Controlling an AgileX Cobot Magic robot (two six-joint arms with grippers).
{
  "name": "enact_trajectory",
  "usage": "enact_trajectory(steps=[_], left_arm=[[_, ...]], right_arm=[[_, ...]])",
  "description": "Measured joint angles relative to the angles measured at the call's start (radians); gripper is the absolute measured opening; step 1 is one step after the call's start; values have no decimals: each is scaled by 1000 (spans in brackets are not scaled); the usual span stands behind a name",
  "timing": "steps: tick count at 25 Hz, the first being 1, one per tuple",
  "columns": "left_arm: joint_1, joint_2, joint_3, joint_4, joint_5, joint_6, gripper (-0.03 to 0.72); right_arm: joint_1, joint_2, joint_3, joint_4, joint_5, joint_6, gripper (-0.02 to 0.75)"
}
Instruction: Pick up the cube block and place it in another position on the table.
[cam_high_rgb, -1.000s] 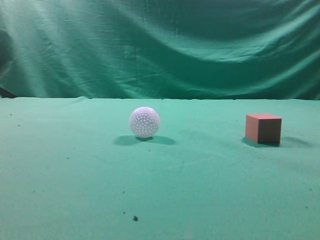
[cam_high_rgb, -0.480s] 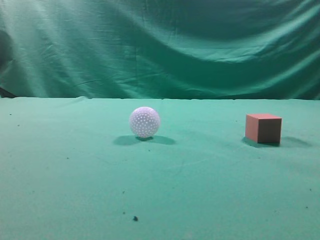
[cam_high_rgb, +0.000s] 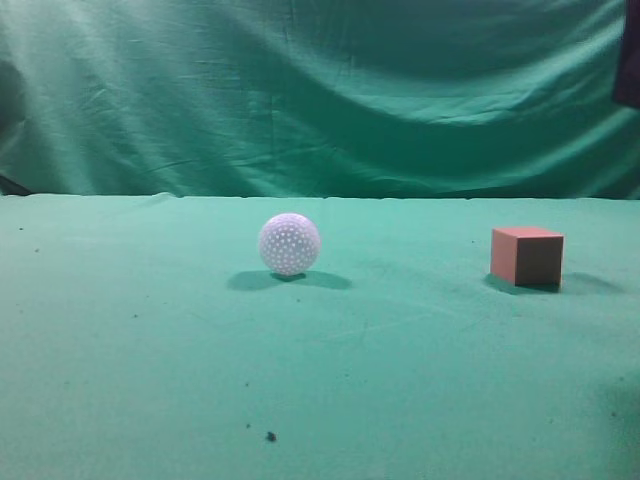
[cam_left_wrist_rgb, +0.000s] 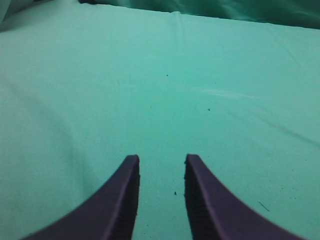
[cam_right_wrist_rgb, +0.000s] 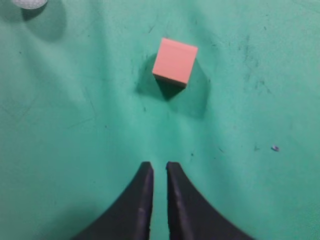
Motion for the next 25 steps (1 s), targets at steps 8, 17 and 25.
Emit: enact_trajectory(steps=[8,17,25], left_arm=[[0,0,0,0,0,0,262],[0,0,0,0,0,0,262],[0,0,0,0,0,0,262]], right_arm=[[0,218,-100,-2,-40,38,587],[37,409,-183,-4,-120,51,370],[-4,437,-333,-127,-64,135,223]])
